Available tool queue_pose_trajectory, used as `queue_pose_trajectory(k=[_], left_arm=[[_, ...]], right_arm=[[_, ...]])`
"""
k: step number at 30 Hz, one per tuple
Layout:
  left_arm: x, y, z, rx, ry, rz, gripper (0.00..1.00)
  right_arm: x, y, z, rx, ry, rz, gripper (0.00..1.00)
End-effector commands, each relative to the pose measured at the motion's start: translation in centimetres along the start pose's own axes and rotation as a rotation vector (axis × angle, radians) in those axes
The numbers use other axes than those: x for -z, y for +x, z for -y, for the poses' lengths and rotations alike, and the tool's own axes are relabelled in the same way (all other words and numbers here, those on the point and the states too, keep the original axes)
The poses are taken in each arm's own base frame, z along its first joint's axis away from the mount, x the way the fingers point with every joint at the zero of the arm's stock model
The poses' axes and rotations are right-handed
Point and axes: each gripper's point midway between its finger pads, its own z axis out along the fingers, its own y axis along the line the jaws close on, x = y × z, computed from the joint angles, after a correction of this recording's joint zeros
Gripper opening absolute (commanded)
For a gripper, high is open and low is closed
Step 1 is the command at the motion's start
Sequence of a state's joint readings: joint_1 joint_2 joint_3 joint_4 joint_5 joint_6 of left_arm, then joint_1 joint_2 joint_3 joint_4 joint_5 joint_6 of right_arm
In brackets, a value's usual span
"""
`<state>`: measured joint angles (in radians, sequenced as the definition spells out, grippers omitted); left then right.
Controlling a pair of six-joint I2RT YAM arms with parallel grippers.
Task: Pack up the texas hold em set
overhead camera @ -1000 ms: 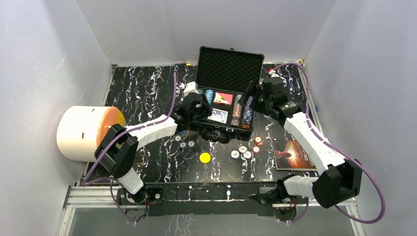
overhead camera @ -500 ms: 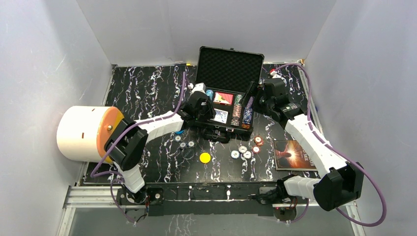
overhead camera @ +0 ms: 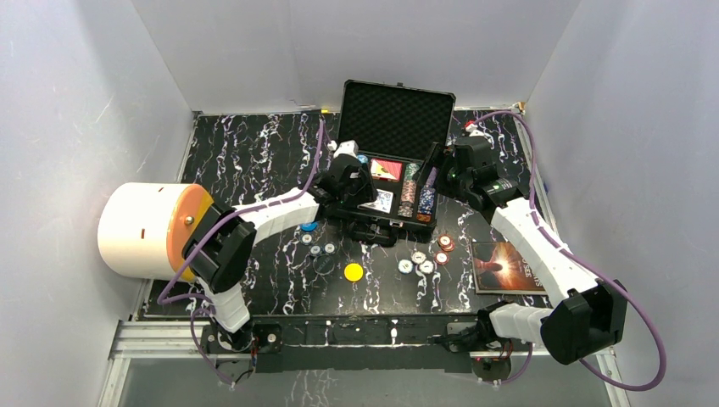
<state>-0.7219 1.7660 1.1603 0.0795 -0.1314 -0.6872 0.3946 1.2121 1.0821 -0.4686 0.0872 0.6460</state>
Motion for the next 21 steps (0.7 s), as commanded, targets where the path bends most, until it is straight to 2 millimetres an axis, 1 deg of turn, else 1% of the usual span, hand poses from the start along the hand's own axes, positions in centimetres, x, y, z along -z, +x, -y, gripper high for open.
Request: queue_pose_trajectory(k=[1,3,7,8,14,16,21], left_arm=[[1.9,-2.6,-0.4,-0.027,-0.059,0.049,0.54],[1.7,-2.4,-0.7,-0.038,-0.080,0.039,0.56],[1.3,-1.8,-1.1,-0.040,-0.089,0.017,0.56],[1.2,-1.7,-1.0,-0.038,-0.086,0.011,0.55],[0.1,-0.5,-0.6,-0.055,-0.046,-0.026,0.33],[-0.2,-0.1,-0.9,-0.059,-0.055,-0.040,0.30],[-0.6,0.5,-1.2,-0.065,-0.062,-0.057,0.29]], right_arm=[[0.4,-0.9,-0.9,0.016,-0.046,0.043,0.93],[0.4,-0.9,-1.0,0.016,-0.049,0.042,0.93],[0.3,-0.9,-1.0,0.018,-0.048,0.041,0.93],[0.3,-0.9,-1.0,0.019,-0.047,0.041,0.93],[0.3,-0.9,-0.9,0.023,-0.044,0.041,0.93],[0.3,-0.9,-0.9,0.023,-0.043,0.041,0.93],[0.3,-1.0,-0.9,0.027,-0.038,0.044,0.93]])
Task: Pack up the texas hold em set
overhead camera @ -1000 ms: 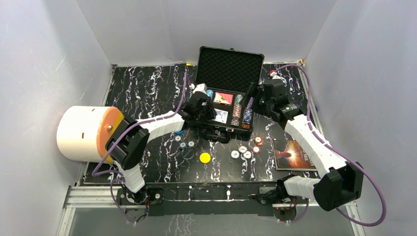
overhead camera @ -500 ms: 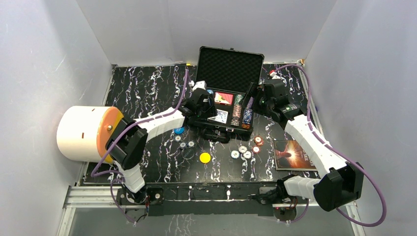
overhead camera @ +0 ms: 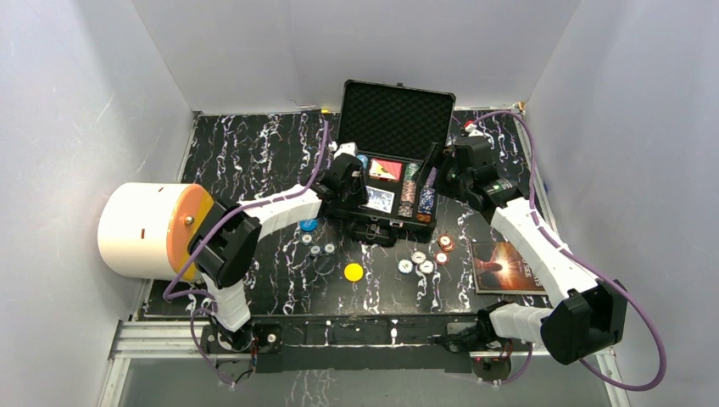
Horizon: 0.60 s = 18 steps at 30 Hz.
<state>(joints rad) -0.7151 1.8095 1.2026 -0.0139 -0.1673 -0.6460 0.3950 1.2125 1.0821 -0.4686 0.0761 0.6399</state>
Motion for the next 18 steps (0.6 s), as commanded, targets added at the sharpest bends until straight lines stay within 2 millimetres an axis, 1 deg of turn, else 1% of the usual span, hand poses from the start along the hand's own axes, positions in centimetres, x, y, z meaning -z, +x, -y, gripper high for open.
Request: queue_pose_trajectory(k=[1,2,6,8,13,16,18], left_arm=[[0.1,-0.4,0.9,-0.016,0.034,-0.012,0.29],[0.0,-0.2,1.1,-0.016,0.045,-0.021,0.28],[-0.3,0.6,2.2,-0.003,0.106,-0.053,0.18],[-0.5,1.0,2.2,0.009,0.109,-0.067,0.16],[-0.7,1.7,1.8,0.027,0.093,-0.085,0.16],[-0.6,1.6,1.6,0.030,0.085,-0.082,0.18],[-0.4,1.2,1.7,0.029,0.078,-0.074,0.20]], right_arm=[[0.3,-1.2,-0.7,0.021,-0.029,0.053,0.93],[0.2,-1.2,-0.7,0.020,-0.029,0.052,0.93],[0.2,-1.1,-0.7,0.022,-0.027,0.051,0.93],[0.2,-1.1,-0.6,0.021,-0.026,0.051,0.93],[0.1,-1.0,-0.6,0.022,-0.024,0.051,0.93],[0.2,-1.1,-0.6,0.024,-0.024,0.055,0.93],[0.3,-1.2,-0.6,0.027,-0.021,0.058,0.93]])
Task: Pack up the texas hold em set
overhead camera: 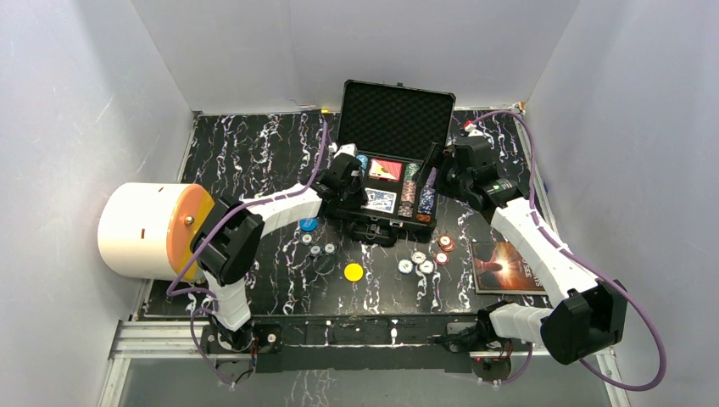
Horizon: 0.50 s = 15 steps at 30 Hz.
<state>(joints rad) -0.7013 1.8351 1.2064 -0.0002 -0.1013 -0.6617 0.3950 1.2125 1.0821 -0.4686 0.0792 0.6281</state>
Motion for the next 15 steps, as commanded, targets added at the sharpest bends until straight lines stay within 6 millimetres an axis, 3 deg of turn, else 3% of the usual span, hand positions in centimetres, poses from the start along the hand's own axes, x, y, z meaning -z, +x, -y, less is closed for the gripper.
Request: queue_pose_trajectory(k=[1,8,12,15], left_arm=[[0.4,0.0,1.7,0.004,0.042,-0.024,0.21],[2.9,-3.5,3.0,-0.027,0.053,0.054,0.35],[4.3,-4.7,3.6,-0.039,0.082,0.101,0.41],[6.7,-6.4,4.1,-0.078,0.099,0.159,0.46]], right_arm=[[0.3,-1.4,-0.6,0.018,-0.020,0.062,0.93],[1.0,-2.0,-0.2,0.020,0.005,0.093,0.93],[1.0,-1.1,0.9,0.004,0.049,0.067,0.93],[1.4,-0.2,2.4,-0.010,0.110,0.056,0.93]])
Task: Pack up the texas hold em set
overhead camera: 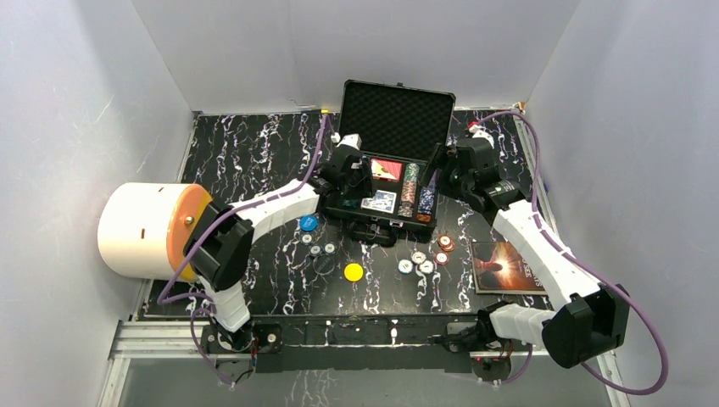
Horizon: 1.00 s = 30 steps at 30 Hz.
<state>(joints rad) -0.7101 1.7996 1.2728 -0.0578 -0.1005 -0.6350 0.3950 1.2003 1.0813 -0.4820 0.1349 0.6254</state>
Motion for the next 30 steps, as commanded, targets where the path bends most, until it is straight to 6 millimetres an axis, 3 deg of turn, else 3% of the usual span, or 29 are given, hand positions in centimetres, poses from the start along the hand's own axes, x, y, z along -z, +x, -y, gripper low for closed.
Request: queue_pose_trajectory(k=[1,5,9,13,16,20,25,30], left_arm=[[5.5,-5.0,2.2,-0.070,0.066,0.150,0.48],[8.3,-6.8,1.7,-0.125,0.055,0.234,0.60],[10.1,-7.1,1.4,-0.128,0.065,0.274,0.68],[11.7,-7.5,1.1,-0.134,0.062,0.303,0.70],[12.7,-7.8,0.1,-0.135,0.030,0.321,0.73],[14.1,-7.6,-1.1,-0.121,0.003,0.327,0.79],[14.7,-7.0,-2.6,-0.078,-0.022,0.326,0.87],[15.6,-7.5,-4.0,-0.035,-0.060,0.347,0.90]], right_arm=[[1.1,0.7,2.3,-0.014,0.095,0.014,0.93],[1.5,3.1,5.9,-0.026,0.263,-0.053,0.93],[1.6,6.5,8.9,-0.050,0.381,-0.149,0.93],[1.4,9.1,9.9,-0.083,0.394,-0.204,0.92],[1.3,10.2,9.6,-0.088,0.361,-0.239,0.91],[1.1,11.5,7.7,-0.076,0.267,-0.295,0.88],[1.2,15.7,4.9,-0.002,0.257,-0.355,0.87],[1.2,18.8,2.5,0.131,0.302,-0.388,0.78]])
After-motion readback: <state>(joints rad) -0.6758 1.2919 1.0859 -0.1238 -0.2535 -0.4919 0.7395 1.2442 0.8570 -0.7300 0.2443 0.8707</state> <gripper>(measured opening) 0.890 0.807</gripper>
